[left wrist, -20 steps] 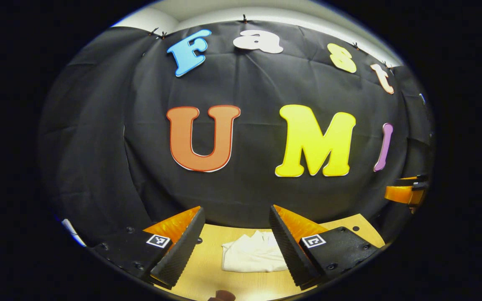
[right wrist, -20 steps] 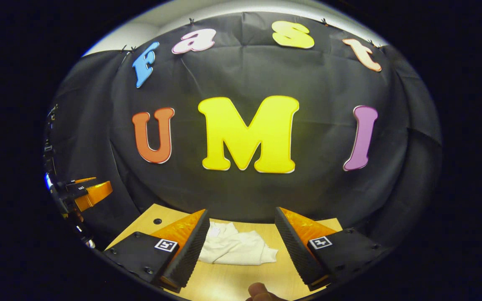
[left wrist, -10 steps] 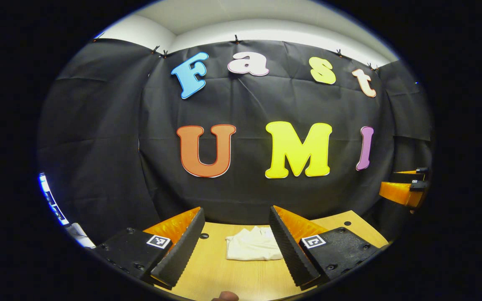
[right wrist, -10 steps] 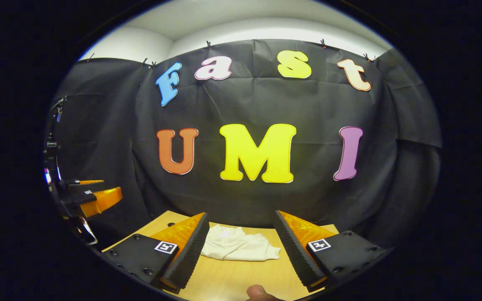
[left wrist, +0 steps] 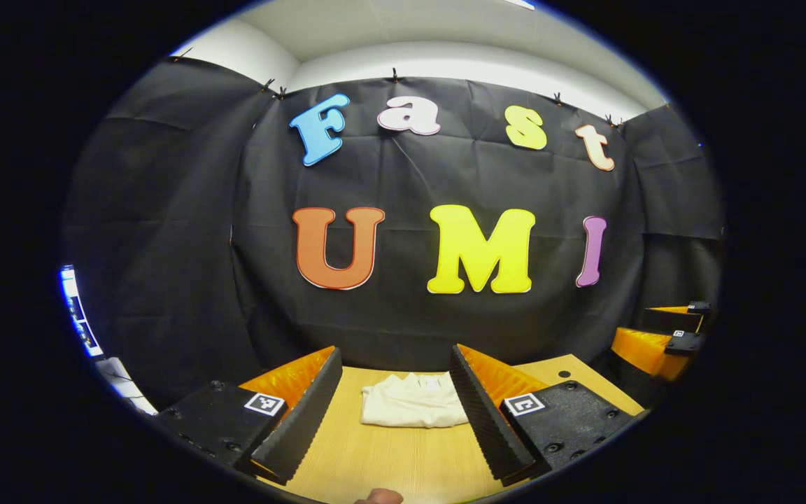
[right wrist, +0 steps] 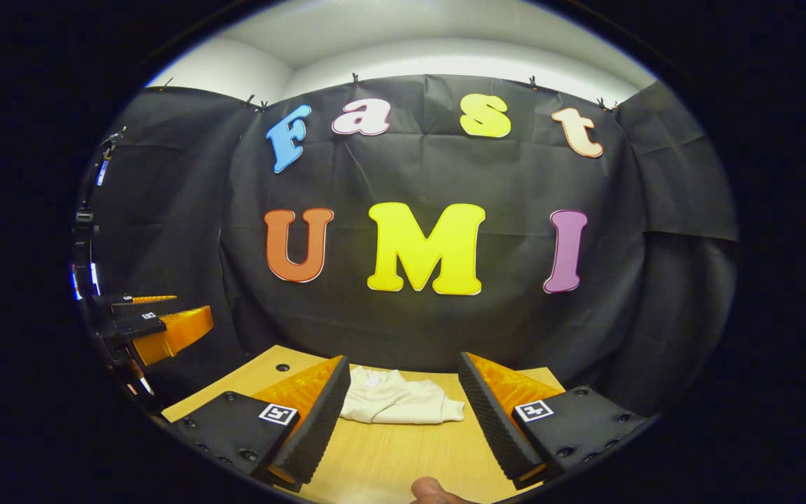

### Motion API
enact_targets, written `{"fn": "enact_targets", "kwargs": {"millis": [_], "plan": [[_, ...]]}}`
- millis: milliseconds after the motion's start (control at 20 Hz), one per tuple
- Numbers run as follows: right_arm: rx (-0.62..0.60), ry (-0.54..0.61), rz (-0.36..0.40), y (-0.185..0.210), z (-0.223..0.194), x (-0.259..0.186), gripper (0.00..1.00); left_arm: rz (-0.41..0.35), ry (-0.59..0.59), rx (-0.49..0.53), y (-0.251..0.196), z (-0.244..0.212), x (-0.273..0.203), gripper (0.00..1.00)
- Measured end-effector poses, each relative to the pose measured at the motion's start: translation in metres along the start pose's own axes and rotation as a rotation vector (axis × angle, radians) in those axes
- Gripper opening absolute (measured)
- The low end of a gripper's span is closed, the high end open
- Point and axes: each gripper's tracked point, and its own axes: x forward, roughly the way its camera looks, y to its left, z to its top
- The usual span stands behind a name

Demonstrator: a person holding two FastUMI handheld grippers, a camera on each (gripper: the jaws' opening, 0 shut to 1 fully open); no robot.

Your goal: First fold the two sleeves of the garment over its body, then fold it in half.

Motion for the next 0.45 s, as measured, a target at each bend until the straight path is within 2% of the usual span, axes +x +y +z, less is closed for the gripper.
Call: {"fn": "enact_targets", "kwargs": {"millis": [350,450], "plan": [[-0.031,0.014,0.032,0.015,-0.007,0.006,0.96,-0.011,0.005,-0.013,-0.002,-0.006,0.004,0.98],[-0.029,0.026,0.038,0.017,-0.010,0.008,0.94,-0.009,0.008,-0.015,-0.002,-0.007,0.004,0.98]]}}
